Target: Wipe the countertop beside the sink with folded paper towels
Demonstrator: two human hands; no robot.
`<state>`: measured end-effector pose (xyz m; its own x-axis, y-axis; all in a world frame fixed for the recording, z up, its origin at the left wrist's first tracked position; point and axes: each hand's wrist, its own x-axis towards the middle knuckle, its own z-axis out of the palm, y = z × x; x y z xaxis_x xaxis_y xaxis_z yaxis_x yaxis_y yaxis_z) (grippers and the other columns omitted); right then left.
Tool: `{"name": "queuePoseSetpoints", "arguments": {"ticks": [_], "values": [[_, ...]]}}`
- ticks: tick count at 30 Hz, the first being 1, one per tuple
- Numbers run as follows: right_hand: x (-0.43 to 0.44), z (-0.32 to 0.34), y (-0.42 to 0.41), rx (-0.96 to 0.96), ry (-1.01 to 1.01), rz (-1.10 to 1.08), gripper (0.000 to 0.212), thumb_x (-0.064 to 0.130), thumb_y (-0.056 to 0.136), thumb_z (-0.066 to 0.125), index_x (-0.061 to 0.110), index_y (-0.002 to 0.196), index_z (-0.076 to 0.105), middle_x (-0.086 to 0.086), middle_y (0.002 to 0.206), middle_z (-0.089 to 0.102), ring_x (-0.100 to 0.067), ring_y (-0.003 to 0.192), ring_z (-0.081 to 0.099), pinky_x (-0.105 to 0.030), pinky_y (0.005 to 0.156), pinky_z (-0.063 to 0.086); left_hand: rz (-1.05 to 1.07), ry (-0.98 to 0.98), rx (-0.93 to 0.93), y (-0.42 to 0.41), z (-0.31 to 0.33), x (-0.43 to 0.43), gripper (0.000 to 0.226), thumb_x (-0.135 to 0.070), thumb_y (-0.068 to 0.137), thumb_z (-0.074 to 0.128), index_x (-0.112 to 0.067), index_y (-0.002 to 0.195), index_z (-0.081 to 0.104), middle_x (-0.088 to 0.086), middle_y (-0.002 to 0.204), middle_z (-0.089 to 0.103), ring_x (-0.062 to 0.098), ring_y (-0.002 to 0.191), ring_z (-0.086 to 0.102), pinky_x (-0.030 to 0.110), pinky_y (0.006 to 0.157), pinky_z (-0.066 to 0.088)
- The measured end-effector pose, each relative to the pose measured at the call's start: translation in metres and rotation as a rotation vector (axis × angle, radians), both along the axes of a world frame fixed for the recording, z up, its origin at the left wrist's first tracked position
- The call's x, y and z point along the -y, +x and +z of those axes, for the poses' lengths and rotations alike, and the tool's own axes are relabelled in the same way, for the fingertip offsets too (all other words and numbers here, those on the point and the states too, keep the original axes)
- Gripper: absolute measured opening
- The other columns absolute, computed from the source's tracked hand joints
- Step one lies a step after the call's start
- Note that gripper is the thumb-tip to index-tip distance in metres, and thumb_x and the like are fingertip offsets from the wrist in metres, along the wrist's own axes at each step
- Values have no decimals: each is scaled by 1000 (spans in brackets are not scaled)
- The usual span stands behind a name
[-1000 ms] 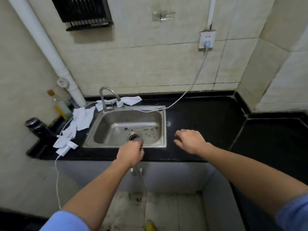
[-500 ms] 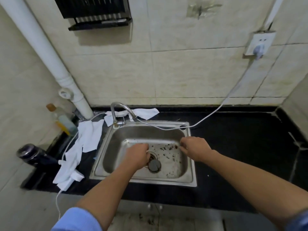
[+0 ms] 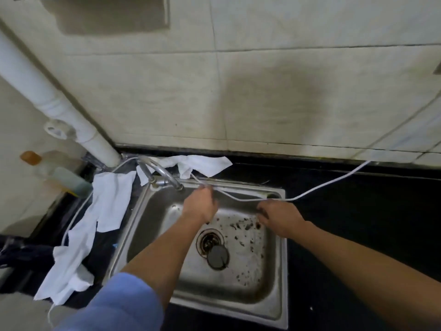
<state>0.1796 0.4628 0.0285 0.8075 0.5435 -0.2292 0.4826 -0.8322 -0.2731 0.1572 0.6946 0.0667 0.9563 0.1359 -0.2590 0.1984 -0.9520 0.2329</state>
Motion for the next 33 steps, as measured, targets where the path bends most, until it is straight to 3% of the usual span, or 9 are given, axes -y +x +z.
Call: {"name": "queuePoseSetpoints", "arguments": {"ticks": [6, 13, 17, 21, 27, 33], "values": [[-1, -23, 41, -40, 18, 36, 35, 44, 97, 41, 23, 122, 54, -2, 120, 58, -22, 104, 58, -33, 80, 44, 211, -57, 0, 86, -41, -4, 46, -26, 88, 56, -8, 129, 45, 16, 128, 45, 34, 118, 46, 44, 90, 44], [9, -58, 52, -44, 56, 13, 36, 42, 98, 42, 20, 122, 56, -3, 115, 62, -23, 98, 61, -35, 76, 48, 232, -45, -32, 147, -104, -14, 71, -30, 85, 62, -8, 144, 27, 18, 147, 30, 38, 135, 27, 54, 104, 33], [16, -72, 44, -64, 94, -30, 30, 39, 97, 44, 18, 113, 58, -4, 109, 64, -25, 92, 62, -34, 72, 47, 170, 49, -70, 155, -121, -11, 61, -18, 85, 59, -11, 139, 32, 19, 134, 45, 39, 121, 40, 50, 94, 39], [18, -76, 39, -87, 70, -73, 28, 40, 97, 42, 21, 111, 57, 1, 108, 64, -21, 91, 62, -31, 70, 43, 63, 98, -63, 156, -126, -7, 35, -5, 87, 51, -4, 122, 49, 21, 114, 57, 37, 112, 44, 46, 87, 44], [27, -61, 37, -122, 17, -133, 31, 41, 96, 44, 22, 118, 57, -2, 114, 63, -23, 99, 61, -33, 78, 46, 3, -52, 93, 147, -103, 2, 17, 4, 84, 50, 4, 100, 55, 26, 100, 57, 41, 95, 53, 42, 67, 41], [61, -33, 22, -97, -22, -314, 28, 41, 93, 49, 24, 114, 58, -1, 112, 64, -21, 98, 61, -31, 77, 46, -153, -200, 208, 133, -46, 32, 15, 5, 82, 50, 5, 96, 57, 26, 108, 49, 41, 79, 52, 39, 67, 37]]}}
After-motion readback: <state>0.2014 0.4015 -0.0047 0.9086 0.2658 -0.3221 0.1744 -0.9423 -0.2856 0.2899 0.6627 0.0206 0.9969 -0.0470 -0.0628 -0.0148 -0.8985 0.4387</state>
